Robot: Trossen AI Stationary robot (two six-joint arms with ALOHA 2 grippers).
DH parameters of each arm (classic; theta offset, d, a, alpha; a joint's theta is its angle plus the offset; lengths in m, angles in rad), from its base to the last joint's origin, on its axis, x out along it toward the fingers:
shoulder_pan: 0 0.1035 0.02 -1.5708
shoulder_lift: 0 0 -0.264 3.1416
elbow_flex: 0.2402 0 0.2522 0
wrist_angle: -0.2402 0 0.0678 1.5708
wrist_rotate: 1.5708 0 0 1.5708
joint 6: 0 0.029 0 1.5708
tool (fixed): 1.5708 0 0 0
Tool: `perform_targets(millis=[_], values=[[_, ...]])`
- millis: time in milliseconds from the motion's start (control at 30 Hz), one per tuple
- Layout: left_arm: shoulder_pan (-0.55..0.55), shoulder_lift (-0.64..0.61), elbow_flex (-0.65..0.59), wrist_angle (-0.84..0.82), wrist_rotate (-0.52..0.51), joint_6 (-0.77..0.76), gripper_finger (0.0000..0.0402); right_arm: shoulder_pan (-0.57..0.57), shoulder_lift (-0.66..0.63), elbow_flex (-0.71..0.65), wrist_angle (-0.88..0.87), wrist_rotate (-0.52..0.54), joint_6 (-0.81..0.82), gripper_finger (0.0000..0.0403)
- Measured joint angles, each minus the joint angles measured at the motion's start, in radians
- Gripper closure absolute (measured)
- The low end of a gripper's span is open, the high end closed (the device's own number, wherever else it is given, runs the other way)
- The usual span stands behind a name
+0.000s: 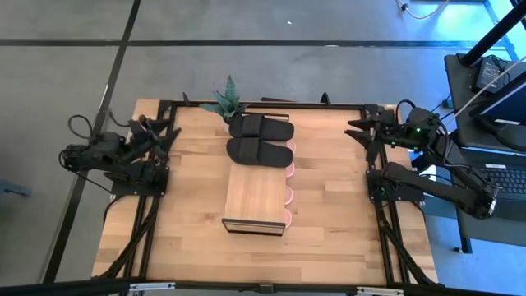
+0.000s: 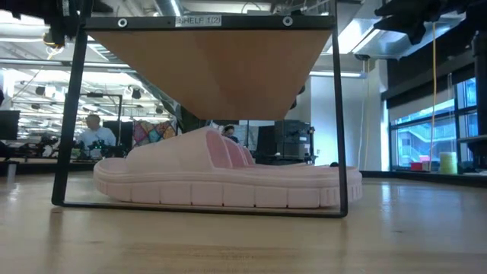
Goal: Pick and place slides into the shelf
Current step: Return to Home Position
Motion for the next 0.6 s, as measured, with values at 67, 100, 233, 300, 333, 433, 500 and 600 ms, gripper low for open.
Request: perform_targets(millis=[67,100,233,300,333,433,500,600], values=[[0.002,0.000,-0.030,-0.024,0.052,-0.036,0.0160,-0.001,-0.003,0.000,0.006,0.000,-0.002,0.0230],[0.002,0.000,-0.038,-0.017,0.089,-0.051,0.0160,-0.001,-0.006,0.000,0.012,0.000,-0.001,0.0230],[0.002,0.002,-0.111,0.031,0.167,-0.077,0.0160,-0.001,-0.022,0.000,0.022,0.000,0.005,0.0230],[0.002,-0.001,-0.155,0.083,0.175,-0.089,0.0160,-0.001,-0.030,0.000,0.025,0.000,0.011,0.0230],[0.002,-0.002,-0.173,0.114,0.180,-0.100,0.0160,-0.001,-0.035,0.000,0.025,0.000,0.020,0.0230],[0.009,0.003,-0.246,0.160,0.197,-0.107,0.0160,-0.001,-0.050,0.000,0.028,0.000,0.034,0.0230],[0.030,0.000,-0.285,0.183,0.195,-0.107,0.0160,-0.001,-0.061,0.000,0.027,0.000,0.040,0.0230],[0.069,-0.002,-0.315,0.206,0.197,-0.113,0.0160,-0.001,-0.080,0.000,0.027,0.000,0.051,0.0230]])
